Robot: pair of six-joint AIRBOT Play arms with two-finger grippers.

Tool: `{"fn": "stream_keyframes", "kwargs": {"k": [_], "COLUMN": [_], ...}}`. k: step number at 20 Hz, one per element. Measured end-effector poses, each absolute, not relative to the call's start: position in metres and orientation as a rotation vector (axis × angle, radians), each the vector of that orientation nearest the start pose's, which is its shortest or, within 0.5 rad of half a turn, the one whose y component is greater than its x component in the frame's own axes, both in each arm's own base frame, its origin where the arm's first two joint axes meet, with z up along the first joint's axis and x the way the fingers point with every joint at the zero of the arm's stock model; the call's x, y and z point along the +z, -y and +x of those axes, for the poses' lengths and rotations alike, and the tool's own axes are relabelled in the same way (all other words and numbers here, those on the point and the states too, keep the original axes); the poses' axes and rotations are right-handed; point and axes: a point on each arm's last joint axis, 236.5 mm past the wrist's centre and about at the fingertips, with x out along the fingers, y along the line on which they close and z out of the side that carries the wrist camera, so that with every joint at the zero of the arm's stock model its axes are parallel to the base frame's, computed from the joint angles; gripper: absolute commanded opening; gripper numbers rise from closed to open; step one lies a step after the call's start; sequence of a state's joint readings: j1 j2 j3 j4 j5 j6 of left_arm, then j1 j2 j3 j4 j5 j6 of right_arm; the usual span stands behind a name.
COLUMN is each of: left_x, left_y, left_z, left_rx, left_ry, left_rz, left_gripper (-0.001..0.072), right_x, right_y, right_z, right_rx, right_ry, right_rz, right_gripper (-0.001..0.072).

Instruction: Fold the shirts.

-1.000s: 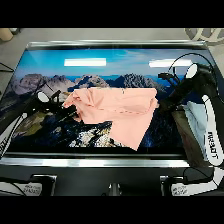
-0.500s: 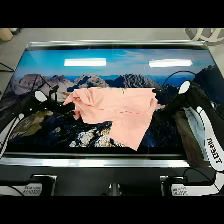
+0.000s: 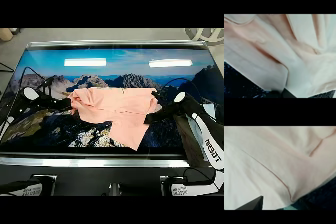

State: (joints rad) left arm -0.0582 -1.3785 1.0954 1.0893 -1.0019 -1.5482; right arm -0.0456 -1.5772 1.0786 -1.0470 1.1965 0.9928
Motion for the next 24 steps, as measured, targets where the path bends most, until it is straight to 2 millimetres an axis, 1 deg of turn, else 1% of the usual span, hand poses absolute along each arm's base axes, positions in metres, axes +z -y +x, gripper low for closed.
{"fn": "stream_keyframes", "kwargs": {"k": [1,2,3,4,6,7,8,9,10,11,12,13,14,15,16,17,18,19,20,21,22,24], "left_x": [-0.016,-0.011,-0.006,-0.001,0.013,0.023,0.038,0.06,0.091,0.134,0.189,0.251,0.316,0.385,0.446,0.494,0.535,0.564,0.581,0.589,0.593,0.595], "left_y": [0.116,0.116,0.116,0.116,0.116,0.116,0.115,0.114,0.111,0.107,0.1,0.09,0.077,0.063,0.051,0.043,0.037,0.035,0.035,0.036,0.037,0.041], "left_z": [0.398,0.398,0.398,0.397,0.396,0.396,0.396,0.4,0.405,0.41,0.414,0.413,0.402,0.38,0.349,0.314,0.275,0.238,0.21,0.191,0.176,0.159], "left_rx": [-0.251,-0.256,-0.262,-0.267,-0.282,-0.292,-0.308,-0.324,-0.342,-0.356,-0.36,-0.349,-0.328,-0.296,-0.262,-0.232,-0.205,-0.182,-0.17,-0.159,-0.15,-0.143], "left_ry": [-1.257,-1.246,-1.233,-1.221,-1.191,-1.169,-1.14,-1.085,-1.004,-0.893,-0.747,-0.587,-0.419,-0.238,-0.074,0.062,0.191,0.287,0.352,0.384,0.403,0.409], "left_rz": [-0.422,-0.418,-0.412,-0.408,-0.395,-0.385,-0.368,-0.347,-0.317,-0.284,-0.255,-0.229,-0.202,-0.177,-0.153,-0.145,-0.141,-0.134,-0.13,-0.124,-0.117,-0.107], "left_gripper": [0.0026,0.0026,0.0026,0.0026,0.0026,0.0026,0.0026,0.0026,0.0026,0.0026,0.0026,0.0026,0.0026,0.0026,0.0026,0.0026,0.0026,0.0026,0.0026,0.0026,0.0026,0.0026], "right_x": [-0.099,-0.101,-0.104,-0.105,-0.102,-0.094,-0.081,-0.062,-0.031,0.011,0.058,0.123,0.19,0.265,0.341,0.402,0.453,0.489,0.514,0.53,0.541,0.549], "right_y": [-0.096,-0.097,-0.096,-0.095,-0.096,-0.095,-0.094,-0.091,-0.087,-0.082,-0.074,-0.063,-0.052,-0.041,-0.033,-0.027,-0.023,-0.019,-0.017,-0.016,-0.014,-0.013], "right_z": [0.348,0.348,0.349,0.35,0.354,0.36,0.371,0.384,0.402,0.423,0.439,0.453,0.458,0.45,0.43,0.402,0.366,0.333,0.302,0.278,0.258,0.234], "right_rx": [0.611,0.603,0.589,0.578,0.573,0.582,0.586,0.591,0.595,0.585,0.558,0.505,0.441,0.362,0.282,0.214,0.154,0.107,0.074,0.052,0.032,0.016], "right_ry": [-1.498,-1.504,-1.505,-1.506,-1.488,-1.459,-1.41,-1.349,-1.255,-1.136,-1.018,-0.865,-0.708,-0.54,-0.366,-0.22,-0.098,-0.007,0.062,0.105,0.135,0.158], "right_rz": [0.166,0.183,0.189,0.196,0.2,0.177,0.145,0.097,0.029,-0.05,-0.138,-0.235,-0.314,-0.397,-0.456,-0.493,-0.511,-0.518,-0.521,-0.522,-0.524,-0.526], "right_gripper": [0.0385,0.0209,0.0015,0.002,0.0019,0.0019,0.0019,0.0019,0.0019,0.002,0.002,0.002,0.002,0.002,0.002,0.002,0.002,0.002,0.002,0.002,0.002,0.002]}}
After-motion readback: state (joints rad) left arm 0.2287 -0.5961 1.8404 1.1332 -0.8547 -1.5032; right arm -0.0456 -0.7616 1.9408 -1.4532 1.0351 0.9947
